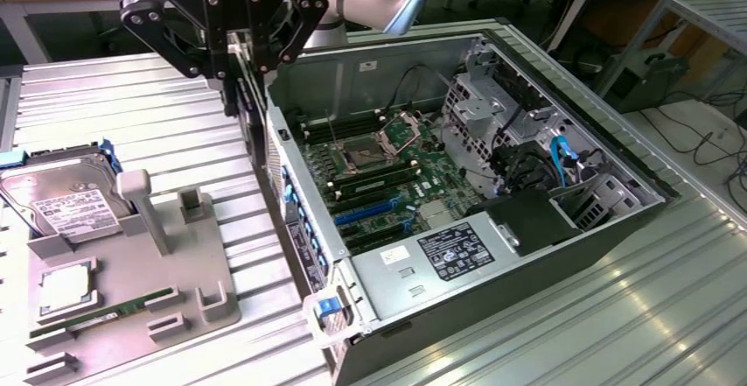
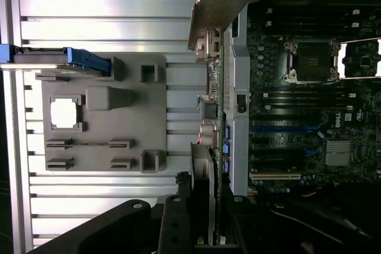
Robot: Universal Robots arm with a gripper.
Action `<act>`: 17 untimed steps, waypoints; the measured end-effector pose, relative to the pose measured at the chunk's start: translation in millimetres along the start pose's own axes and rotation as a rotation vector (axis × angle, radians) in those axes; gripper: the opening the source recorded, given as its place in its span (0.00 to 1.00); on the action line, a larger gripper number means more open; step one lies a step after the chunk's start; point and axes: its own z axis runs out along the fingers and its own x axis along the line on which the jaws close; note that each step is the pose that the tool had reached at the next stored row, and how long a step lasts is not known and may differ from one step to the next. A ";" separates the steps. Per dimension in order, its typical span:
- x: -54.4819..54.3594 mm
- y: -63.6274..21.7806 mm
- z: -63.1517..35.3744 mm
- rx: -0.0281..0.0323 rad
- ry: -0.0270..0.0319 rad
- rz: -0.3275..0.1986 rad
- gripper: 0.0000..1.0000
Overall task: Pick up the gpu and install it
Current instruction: 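Pick up the gpu and move the gpu toward the slot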
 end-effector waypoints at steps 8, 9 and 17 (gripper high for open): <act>-5.8 0.0 0.1 0.0001 0.0000 0.000 0.27; -6.5 0.0 0.1 0.0000 0.0000 0.000 0.27; -18.4 -0.1 0.3 0.0000 0.0000 0.000 0.27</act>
